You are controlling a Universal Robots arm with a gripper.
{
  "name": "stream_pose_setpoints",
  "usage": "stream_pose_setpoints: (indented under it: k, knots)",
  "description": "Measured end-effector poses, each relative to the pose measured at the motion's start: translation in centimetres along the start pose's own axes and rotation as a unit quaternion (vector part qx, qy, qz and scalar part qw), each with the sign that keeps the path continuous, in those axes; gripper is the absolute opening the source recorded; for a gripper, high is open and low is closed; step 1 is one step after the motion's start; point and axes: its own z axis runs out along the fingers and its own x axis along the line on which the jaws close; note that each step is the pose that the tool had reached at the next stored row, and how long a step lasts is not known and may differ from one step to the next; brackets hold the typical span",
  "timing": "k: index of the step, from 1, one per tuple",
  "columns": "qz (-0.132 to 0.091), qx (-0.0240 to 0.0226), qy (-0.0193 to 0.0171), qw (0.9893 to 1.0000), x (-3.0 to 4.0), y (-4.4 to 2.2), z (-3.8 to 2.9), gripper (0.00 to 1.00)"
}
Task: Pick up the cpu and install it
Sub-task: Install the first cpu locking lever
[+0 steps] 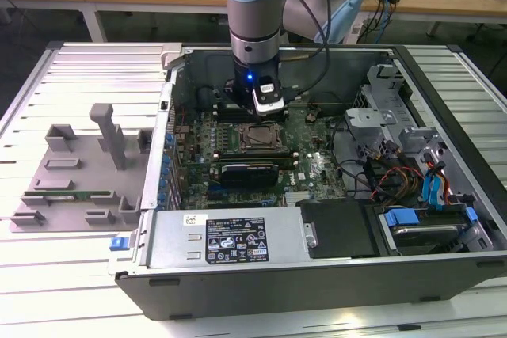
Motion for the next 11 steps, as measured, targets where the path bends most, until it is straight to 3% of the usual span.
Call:
stream_pose_setpoints:
  k: [5,11]
  knots:
    - [0.000,0.0005,-0.0003,1.0000,0.00,-0.02,0.13,0.11]
    - [0.000,0.0005,-0.0003,1.0000,0.03,0.27,-0.61,0.11]
